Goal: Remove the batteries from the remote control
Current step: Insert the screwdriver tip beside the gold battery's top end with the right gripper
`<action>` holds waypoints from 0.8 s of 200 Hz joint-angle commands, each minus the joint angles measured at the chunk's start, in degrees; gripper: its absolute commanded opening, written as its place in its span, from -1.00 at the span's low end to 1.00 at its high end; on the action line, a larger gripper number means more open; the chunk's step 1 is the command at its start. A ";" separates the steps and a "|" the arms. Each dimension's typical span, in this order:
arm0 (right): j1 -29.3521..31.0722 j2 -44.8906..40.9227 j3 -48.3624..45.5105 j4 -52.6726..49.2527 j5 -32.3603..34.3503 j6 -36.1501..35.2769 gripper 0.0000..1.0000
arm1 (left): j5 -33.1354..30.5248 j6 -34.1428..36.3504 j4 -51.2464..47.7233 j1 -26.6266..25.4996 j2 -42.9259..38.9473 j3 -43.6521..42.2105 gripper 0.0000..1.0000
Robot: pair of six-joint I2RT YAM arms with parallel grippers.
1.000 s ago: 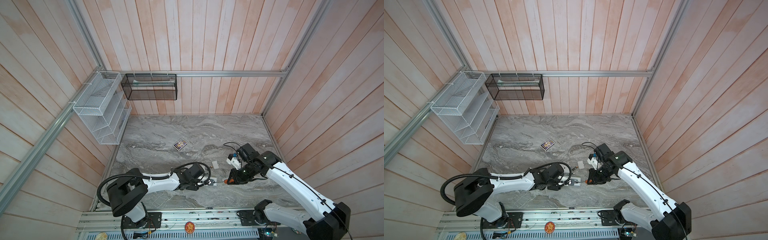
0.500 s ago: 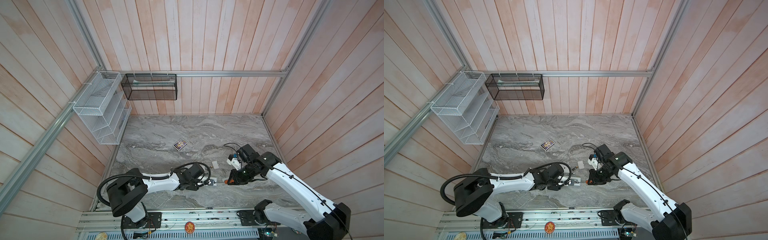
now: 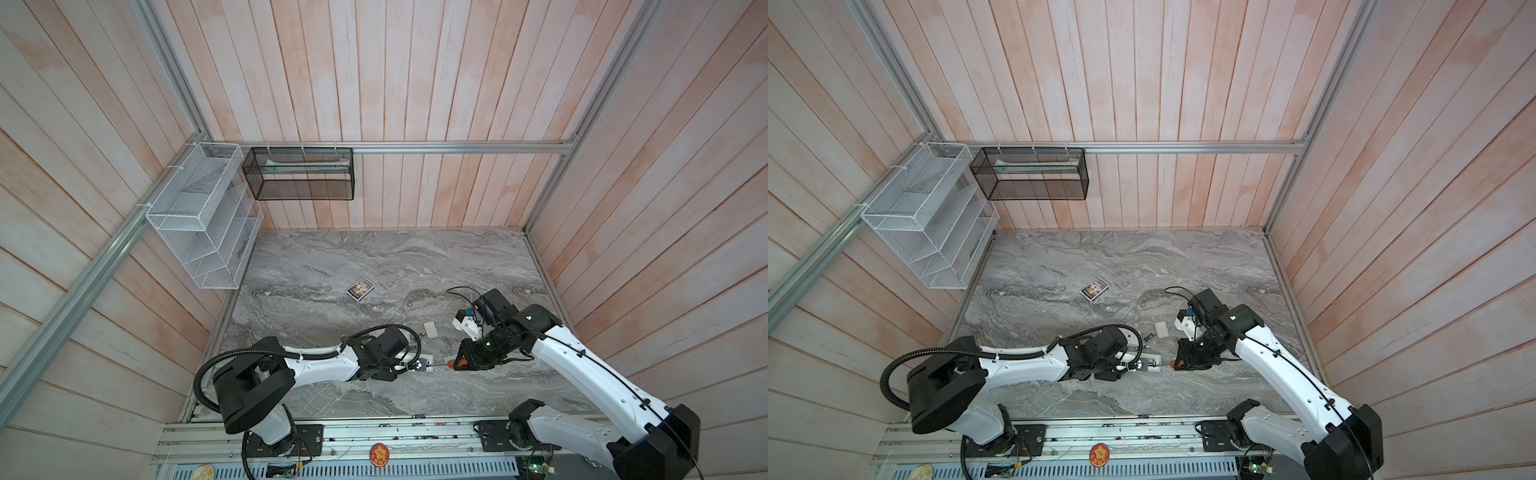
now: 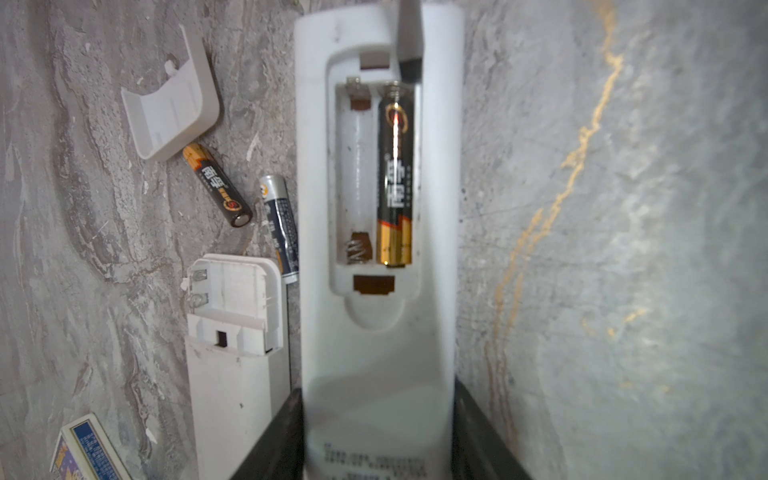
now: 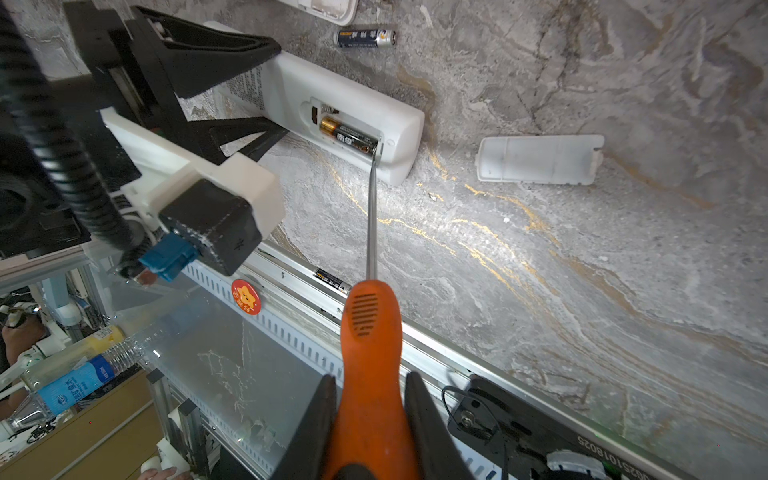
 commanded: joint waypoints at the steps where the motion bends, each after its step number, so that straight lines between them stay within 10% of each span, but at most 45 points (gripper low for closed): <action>1: 0.31 0.77 -2.14 2.73 -2.43 -1.03 -1.00 | -1.05 1.71 -8.65 0.20 3.35 -3.94 -1.00; 160: 0.36 -0.21 4.78 -0.65 -1.09 0.19 -1.00 | -1.05 1.74 -8.58 0.23 3.92 -4.05 -1.00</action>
